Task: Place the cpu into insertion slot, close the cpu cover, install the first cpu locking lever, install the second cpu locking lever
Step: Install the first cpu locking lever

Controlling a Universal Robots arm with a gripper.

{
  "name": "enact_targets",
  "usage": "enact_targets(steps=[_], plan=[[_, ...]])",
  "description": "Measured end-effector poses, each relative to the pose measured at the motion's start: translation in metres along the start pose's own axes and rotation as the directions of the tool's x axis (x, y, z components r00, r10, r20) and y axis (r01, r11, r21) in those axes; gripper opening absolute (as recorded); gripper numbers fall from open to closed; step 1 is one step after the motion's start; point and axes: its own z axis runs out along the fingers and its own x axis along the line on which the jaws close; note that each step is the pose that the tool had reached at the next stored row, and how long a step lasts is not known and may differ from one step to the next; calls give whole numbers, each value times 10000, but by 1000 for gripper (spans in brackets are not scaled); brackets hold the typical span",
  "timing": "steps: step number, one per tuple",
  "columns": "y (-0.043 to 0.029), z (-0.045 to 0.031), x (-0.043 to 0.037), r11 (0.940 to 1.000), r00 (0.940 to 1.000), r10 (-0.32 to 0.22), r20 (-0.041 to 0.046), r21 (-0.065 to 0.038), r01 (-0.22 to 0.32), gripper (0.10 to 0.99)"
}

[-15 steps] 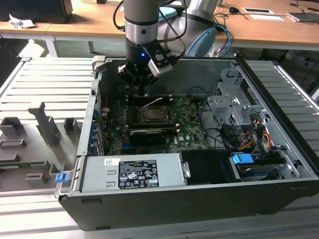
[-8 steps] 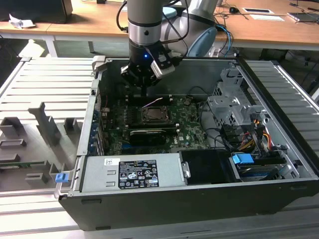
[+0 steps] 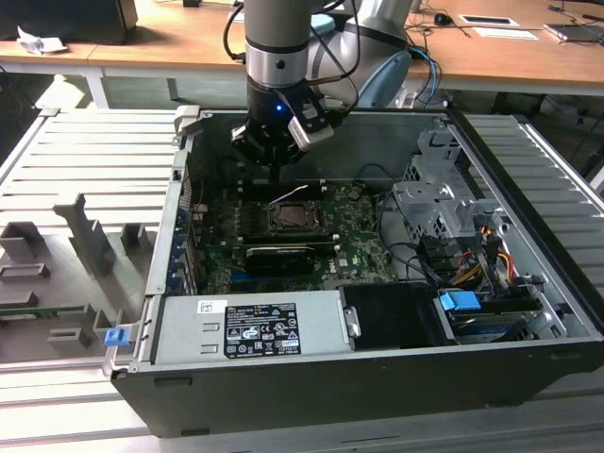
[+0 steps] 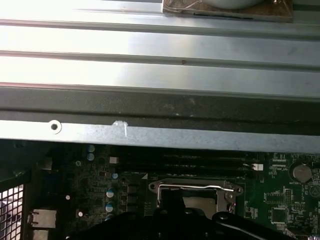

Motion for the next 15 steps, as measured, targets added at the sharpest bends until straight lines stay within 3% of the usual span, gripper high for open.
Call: enact_targets(steps=[15], plan=[[-2, 11, -43, 10000, 10000, 14, 0, 0, -14, 106]])
